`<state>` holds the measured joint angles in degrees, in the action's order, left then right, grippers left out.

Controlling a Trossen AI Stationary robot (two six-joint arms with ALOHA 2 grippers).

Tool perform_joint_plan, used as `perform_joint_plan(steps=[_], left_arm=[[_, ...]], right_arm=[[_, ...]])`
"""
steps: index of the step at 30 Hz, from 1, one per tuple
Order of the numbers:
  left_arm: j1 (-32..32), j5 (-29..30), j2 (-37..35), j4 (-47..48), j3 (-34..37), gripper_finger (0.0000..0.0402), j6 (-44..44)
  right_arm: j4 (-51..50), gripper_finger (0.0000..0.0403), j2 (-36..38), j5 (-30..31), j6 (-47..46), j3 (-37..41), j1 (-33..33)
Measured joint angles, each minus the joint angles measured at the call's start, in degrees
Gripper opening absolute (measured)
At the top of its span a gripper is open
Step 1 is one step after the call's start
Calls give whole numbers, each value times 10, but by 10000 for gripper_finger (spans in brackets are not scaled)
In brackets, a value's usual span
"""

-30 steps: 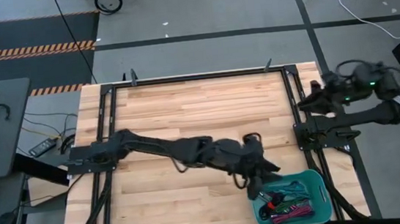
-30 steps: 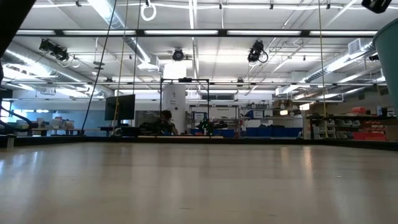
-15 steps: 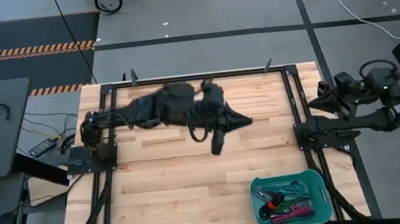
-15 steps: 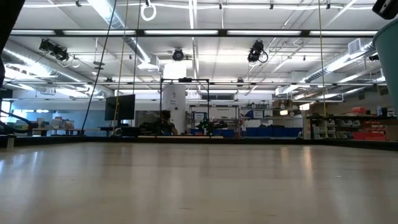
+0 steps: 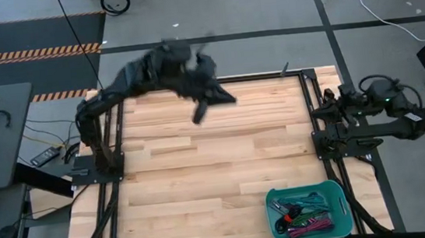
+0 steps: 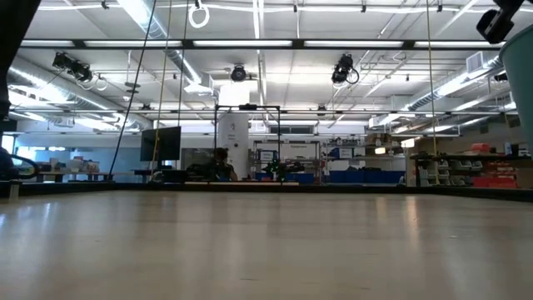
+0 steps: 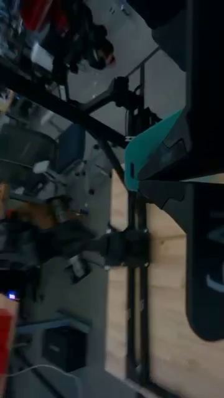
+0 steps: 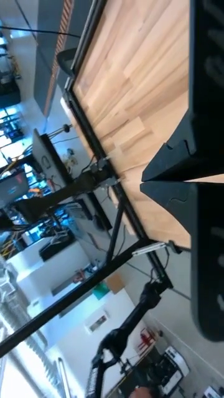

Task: Pick and place USB-C Cables
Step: Return to Home Position

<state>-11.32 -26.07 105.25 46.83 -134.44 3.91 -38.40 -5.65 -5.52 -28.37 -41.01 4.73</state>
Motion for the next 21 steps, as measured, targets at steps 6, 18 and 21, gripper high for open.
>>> perform_joint_plan(steps=[6, 18, 21], left_arm=[[-81, -116, -5, 57, 2, 4, -83], [-210, -249, -183, -295, 445, 6, -51], [-236, -196, -256, -509, 597, 6, 35]], right_arm=[[1, 7, 0, 4, 1, 25, 0], [2, 11, 0, 2, 1, 32, 0], [2, 11, 0, 1, 1, 32, 0]])
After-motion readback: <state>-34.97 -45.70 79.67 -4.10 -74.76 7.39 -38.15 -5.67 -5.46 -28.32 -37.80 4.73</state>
